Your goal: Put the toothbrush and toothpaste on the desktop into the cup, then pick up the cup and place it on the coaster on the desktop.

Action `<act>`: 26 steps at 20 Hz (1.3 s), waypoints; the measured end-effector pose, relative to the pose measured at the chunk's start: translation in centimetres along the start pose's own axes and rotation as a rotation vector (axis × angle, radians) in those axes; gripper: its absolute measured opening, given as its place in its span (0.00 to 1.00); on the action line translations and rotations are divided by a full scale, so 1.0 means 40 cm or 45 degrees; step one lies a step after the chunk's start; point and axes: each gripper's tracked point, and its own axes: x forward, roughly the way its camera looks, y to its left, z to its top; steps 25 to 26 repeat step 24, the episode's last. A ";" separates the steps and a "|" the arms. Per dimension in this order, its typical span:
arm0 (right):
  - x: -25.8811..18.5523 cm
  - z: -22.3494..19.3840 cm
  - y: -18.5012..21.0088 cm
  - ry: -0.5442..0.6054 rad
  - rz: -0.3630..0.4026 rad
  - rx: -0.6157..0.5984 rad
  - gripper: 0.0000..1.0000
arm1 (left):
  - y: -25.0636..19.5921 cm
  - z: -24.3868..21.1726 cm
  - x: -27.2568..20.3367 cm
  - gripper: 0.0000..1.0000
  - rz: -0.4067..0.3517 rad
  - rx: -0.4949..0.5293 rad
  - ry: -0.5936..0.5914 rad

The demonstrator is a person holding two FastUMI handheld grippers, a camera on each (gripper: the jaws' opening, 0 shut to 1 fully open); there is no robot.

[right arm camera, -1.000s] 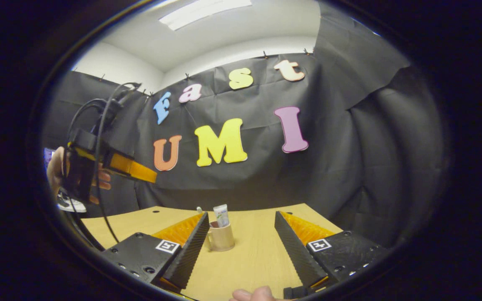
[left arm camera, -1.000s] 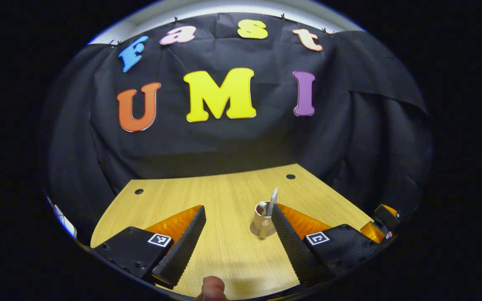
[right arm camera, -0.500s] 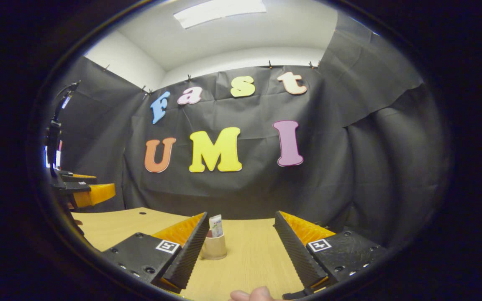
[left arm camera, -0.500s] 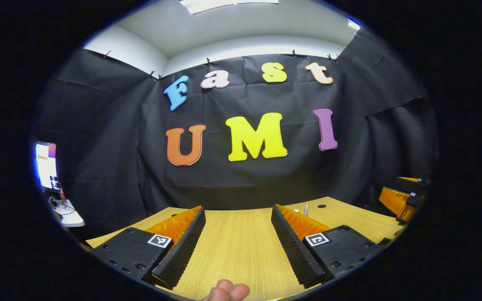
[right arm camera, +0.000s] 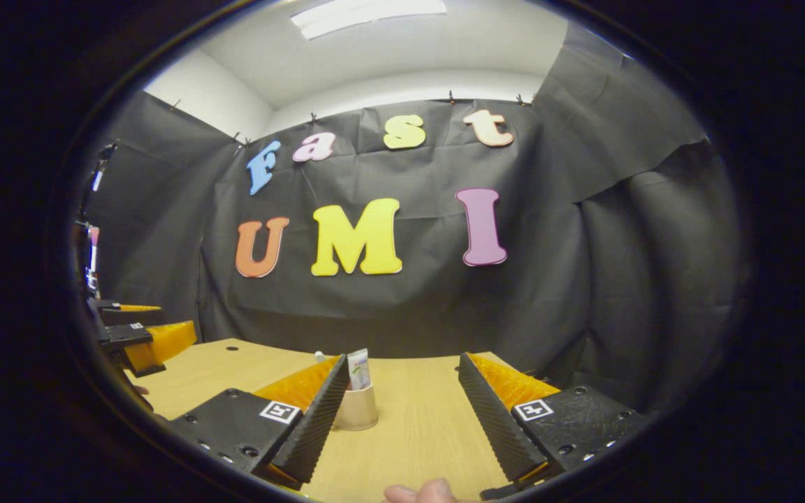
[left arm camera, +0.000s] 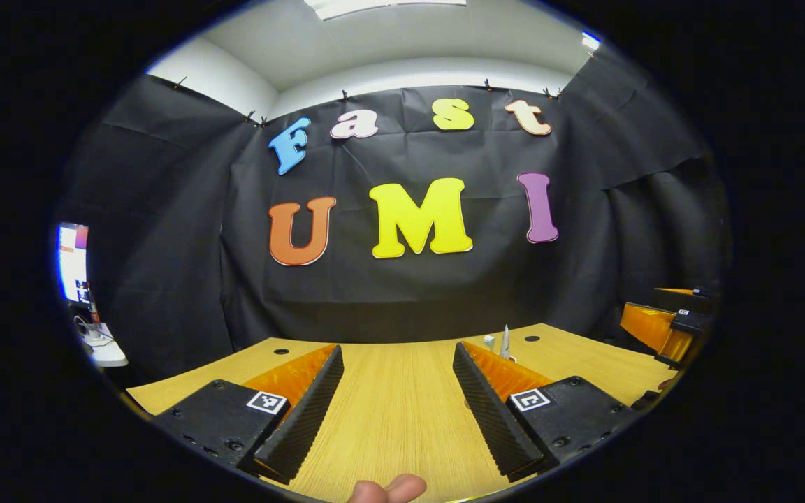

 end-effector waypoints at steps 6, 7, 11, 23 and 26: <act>-0.002 0.005 0.008 -0.008 0.004 -0.004 0.95 | -0.015 -0.001 0.008 1.00 -0.012 -0.012 0.020; -0.003 0.003 0.011 -0.004 0.009 -0.003 0.95 | -0.012 -0.001 0.005 1.00 -0.008 -0.009 0.022; 0.000 0.010 0.015 -0.015 0.016 -0.004 0.95 | -0.019 0.014 0.008 1.00 -0.008 -0.013 0.003; -0.002 0.018 0.028 -0.027 0.011 -0.021 0.95 | -0.003 0.011 0.014 1.00 0.048 -0.061 0.005; 0.000 0.015 0.030 -0.028 0.014 -0.023 0.95 | 0.000 0.013 0.015 1.00 0.055 -0.057 0.005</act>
